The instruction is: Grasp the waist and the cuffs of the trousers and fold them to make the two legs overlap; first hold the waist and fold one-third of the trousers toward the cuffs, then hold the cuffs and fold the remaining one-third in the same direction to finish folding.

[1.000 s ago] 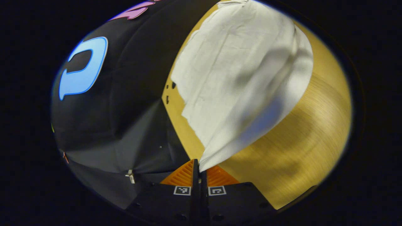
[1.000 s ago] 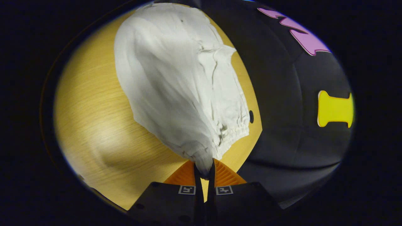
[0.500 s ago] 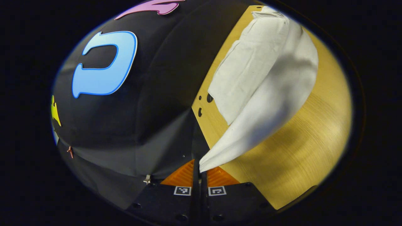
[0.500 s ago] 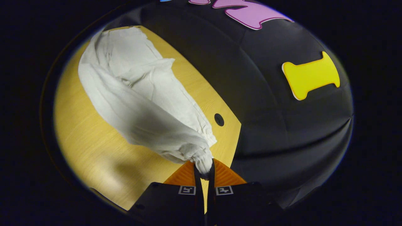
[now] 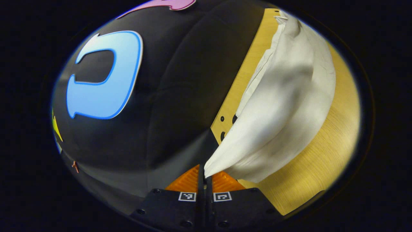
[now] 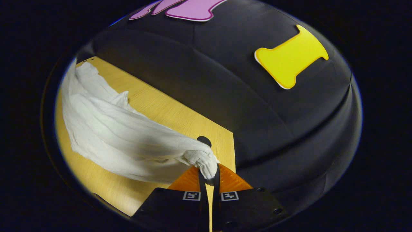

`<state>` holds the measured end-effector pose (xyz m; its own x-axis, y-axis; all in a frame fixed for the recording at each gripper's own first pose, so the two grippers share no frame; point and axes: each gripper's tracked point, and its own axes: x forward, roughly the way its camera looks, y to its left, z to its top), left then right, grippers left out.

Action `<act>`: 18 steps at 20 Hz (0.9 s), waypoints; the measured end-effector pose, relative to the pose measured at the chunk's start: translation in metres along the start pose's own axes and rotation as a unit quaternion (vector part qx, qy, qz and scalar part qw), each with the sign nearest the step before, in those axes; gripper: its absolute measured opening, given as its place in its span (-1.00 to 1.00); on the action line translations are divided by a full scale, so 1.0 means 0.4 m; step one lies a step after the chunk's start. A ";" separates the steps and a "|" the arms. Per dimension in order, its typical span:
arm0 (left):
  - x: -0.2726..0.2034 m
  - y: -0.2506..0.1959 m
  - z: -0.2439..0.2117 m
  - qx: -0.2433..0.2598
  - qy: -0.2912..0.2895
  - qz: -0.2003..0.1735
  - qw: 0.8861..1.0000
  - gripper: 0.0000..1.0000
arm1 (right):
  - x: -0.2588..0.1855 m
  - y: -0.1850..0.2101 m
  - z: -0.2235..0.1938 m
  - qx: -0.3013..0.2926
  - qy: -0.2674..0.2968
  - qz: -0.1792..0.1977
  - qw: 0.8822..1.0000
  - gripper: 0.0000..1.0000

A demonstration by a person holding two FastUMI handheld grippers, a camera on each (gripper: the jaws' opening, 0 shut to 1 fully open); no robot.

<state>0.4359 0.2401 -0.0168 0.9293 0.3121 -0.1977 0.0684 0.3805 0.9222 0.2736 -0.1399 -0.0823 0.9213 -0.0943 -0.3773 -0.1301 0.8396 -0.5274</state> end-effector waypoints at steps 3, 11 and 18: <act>0.066 -0.058 0.031 -0.014 0.005 -0.019 1.000 -0.90 | -0.004 0.002 0.016 0.048 0.006 -0.009 0.999 -0.84; 0.194 -0.182 0.102 -0.143 0.035 -0.055 0.988 -0.89 | -0.002 0.001 -0.002 0.158 0.009 -0.016 0.987 -0.80; 0.170 -0.302 0.125 -0.258 0.031 -0.106 0.960 0.09 | -0.003 -0.018 -0.040 0.244 0.043 -0.012 0.969 0.99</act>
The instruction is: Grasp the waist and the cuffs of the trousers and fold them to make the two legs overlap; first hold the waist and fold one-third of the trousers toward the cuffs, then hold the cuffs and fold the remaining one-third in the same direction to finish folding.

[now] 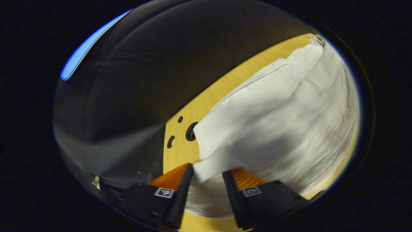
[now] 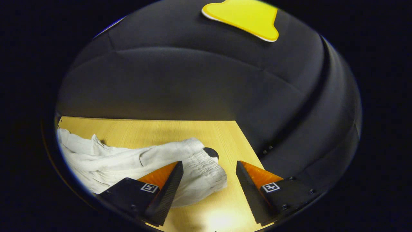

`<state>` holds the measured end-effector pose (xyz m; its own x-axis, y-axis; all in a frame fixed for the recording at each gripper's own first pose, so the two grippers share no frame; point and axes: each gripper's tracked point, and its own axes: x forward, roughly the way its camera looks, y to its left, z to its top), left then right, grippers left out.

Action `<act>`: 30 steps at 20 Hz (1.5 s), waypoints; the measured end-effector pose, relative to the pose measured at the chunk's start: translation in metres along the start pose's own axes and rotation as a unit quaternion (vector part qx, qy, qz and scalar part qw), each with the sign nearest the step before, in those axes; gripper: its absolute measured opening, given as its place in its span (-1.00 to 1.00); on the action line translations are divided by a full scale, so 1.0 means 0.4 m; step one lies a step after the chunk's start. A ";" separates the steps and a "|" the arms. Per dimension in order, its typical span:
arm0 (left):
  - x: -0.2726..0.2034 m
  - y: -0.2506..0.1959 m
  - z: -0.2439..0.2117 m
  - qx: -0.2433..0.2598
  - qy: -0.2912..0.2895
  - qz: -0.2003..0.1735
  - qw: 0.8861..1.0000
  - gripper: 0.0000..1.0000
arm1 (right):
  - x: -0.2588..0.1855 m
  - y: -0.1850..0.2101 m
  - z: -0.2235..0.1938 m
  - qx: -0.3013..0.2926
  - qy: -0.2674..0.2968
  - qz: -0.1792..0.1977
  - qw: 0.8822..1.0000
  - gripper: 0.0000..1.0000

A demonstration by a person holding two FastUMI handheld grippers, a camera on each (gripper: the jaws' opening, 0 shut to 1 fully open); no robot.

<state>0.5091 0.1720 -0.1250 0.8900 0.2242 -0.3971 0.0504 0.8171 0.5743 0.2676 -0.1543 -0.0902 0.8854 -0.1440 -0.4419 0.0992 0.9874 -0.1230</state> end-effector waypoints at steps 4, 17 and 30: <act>-0.111 -0.001 0.029 -0.110 -0.038 -0.015 0.993 0.94 | -0.042 -0.001 0.036 0.104 -0.027 0.018 0.994 0.95; -0.613 0.092 -0.018 -0.302 -0.127 0.000 0.945 0.94 | 0.030 -0.021 -0.009 0.224 0.005 0.025 0.974 0.98; -0.718 0.044 -0.170 -0.405 -0.060 0.019 0.912 0.96 | 0.106 -0.007 -0.100 0.239 0.041 -0.006 0.970 0.21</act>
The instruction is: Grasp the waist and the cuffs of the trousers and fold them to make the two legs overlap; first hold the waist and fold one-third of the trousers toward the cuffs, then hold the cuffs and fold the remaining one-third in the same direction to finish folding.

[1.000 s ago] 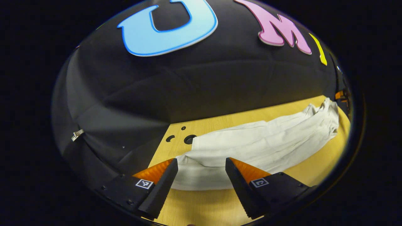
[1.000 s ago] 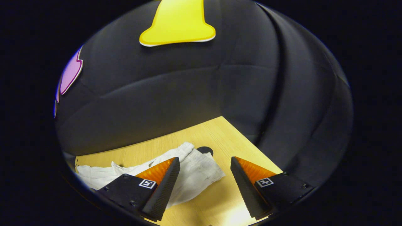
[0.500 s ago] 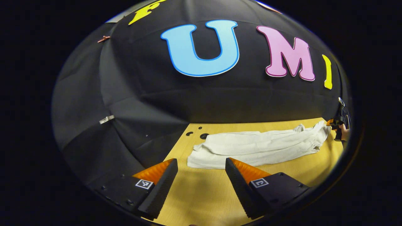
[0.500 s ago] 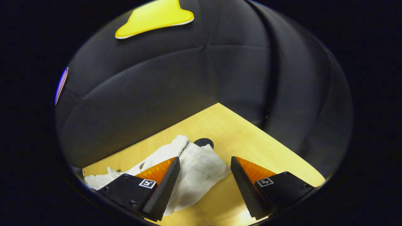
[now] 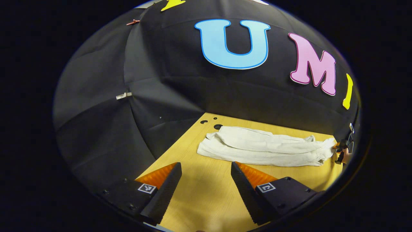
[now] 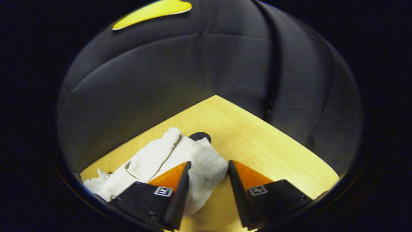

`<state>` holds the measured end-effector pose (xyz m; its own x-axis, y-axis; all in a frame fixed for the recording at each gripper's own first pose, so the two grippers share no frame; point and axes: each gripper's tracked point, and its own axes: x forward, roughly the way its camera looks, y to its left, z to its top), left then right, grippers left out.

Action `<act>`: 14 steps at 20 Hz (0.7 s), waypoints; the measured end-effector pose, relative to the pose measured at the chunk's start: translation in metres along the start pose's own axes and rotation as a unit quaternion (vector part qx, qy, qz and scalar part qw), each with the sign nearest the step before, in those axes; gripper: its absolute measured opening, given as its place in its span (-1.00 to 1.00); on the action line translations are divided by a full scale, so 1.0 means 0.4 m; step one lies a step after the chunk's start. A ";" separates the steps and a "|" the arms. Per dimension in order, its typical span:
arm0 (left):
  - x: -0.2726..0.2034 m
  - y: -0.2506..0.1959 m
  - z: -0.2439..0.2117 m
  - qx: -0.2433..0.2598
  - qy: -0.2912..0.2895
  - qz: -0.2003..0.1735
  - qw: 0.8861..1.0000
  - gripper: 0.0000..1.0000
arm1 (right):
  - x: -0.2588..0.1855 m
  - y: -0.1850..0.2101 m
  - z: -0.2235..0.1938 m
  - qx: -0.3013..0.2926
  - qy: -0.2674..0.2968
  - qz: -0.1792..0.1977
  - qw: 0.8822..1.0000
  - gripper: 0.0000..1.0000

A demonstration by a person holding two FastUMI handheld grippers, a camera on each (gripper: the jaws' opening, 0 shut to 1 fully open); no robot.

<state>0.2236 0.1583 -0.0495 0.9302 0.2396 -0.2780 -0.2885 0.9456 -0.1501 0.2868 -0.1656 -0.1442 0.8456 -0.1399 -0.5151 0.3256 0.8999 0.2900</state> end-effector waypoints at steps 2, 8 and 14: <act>0.003 -0.023 -0.014 0.000 0.004 -0.008 1.000 0.96 | -0.002 0.005 -0.014 -0.004 0.006 0.008 1.000 -0.24; -0.005 -0.114 -0.102 -0.026 0.034 -0.041 0.998 0.96 | -0.052 -0.009 -0.064 -0.050 0.023 0.032 0.998 -0.67; -0.019 -0.102 -0.114 -0.019 0.034 -0.045 0.998 0.96 | -0.125 0.022 0.042 -0.028 -0.037 0.037 0.998 -0.70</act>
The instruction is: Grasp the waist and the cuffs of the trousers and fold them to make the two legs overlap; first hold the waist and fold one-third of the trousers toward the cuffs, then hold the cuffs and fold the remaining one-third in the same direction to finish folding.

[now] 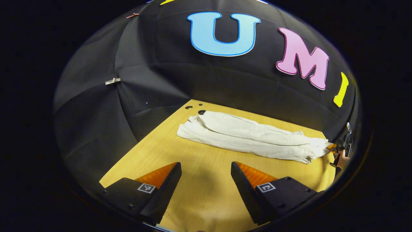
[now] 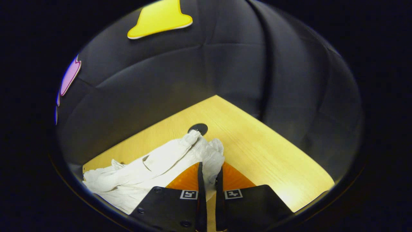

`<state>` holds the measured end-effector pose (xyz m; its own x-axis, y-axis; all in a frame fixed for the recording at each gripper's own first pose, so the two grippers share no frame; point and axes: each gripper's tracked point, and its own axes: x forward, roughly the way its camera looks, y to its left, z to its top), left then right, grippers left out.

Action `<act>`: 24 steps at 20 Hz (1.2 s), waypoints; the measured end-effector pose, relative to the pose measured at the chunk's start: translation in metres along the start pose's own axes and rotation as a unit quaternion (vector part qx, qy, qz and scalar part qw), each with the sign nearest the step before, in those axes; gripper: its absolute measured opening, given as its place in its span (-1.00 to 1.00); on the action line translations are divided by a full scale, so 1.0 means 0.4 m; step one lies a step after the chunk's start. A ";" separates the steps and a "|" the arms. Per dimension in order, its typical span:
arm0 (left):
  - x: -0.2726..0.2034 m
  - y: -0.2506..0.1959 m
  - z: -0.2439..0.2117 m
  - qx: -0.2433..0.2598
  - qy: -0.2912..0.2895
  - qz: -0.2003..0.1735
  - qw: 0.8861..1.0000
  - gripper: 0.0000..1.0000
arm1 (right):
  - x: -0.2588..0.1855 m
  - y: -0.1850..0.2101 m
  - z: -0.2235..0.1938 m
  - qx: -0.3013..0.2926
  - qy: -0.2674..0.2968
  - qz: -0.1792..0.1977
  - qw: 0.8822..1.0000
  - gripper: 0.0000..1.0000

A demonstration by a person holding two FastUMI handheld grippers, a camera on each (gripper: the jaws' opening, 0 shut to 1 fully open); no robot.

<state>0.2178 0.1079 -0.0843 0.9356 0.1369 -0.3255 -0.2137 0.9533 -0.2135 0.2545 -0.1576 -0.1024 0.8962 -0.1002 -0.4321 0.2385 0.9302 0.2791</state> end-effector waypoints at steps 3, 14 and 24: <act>-0.015 0.029 0.001 -0.009 -0.001 0.004 1.000 0.96 | -0.078 0.061 0.100 -0.024 -0.045 0.026 0.998 -0.71; -0.040 0.085 -0.012 -0.032 -0.001 -0.006 0.999 0.92 | -0.302 0.524 0.309 -0.031 -0.145 0.173 0.974 -0.71; -0.033 0.125 -0.054 -0.046 -0.006 -0.001 0.999 0.92 | -0.414 0.851 0.041 -0.048 -0.102 0.305 0.946 -0.72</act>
<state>0.1888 0.1480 -0.1108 0.9395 0.1386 -0.3132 -0.2360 0.9247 -0.2987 0.1936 0.1699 0.0782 0.9121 0.4082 -0.0388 -0.3721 0.8638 0.3397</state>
